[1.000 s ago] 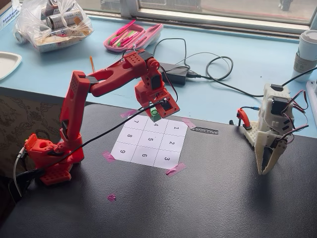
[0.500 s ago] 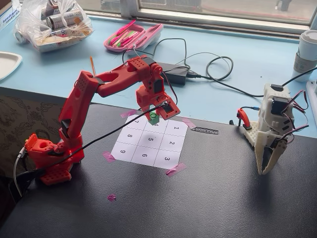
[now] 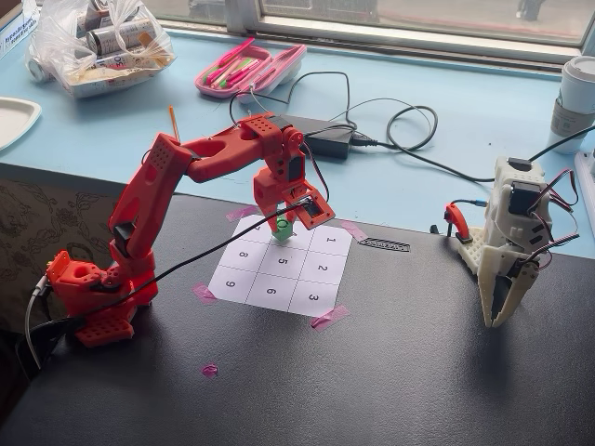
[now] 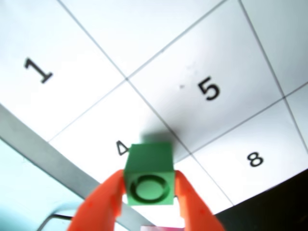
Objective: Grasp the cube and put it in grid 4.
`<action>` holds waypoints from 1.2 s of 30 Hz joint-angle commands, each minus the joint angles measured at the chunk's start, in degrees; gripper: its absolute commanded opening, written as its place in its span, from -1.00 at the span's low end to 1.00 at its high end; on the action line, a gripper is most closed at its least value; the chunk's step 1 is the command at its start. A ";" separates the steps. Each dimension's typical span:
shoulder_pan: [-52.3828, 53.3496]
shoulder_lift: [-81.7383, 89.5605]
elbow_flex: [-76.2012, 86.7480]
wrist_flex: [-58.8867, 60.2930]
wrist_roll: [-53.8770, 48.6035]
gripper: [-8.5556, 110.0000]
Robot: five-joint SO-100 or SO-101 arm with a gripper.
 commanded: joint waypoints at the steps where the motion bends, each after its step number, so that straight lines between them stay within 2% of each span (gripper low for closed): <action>1: -0.35 0.26 -2.46 -0.97 0.35 -0.85; 20: 0.88 -1.85 -4.92 -2.11 -1.67 -0.85; 30: 0.35 -1.67 -4.92 -0.88 -2.99 -0.39; 36: 0.26 -1.76 -4.92 -0.70 -3.08 -0.34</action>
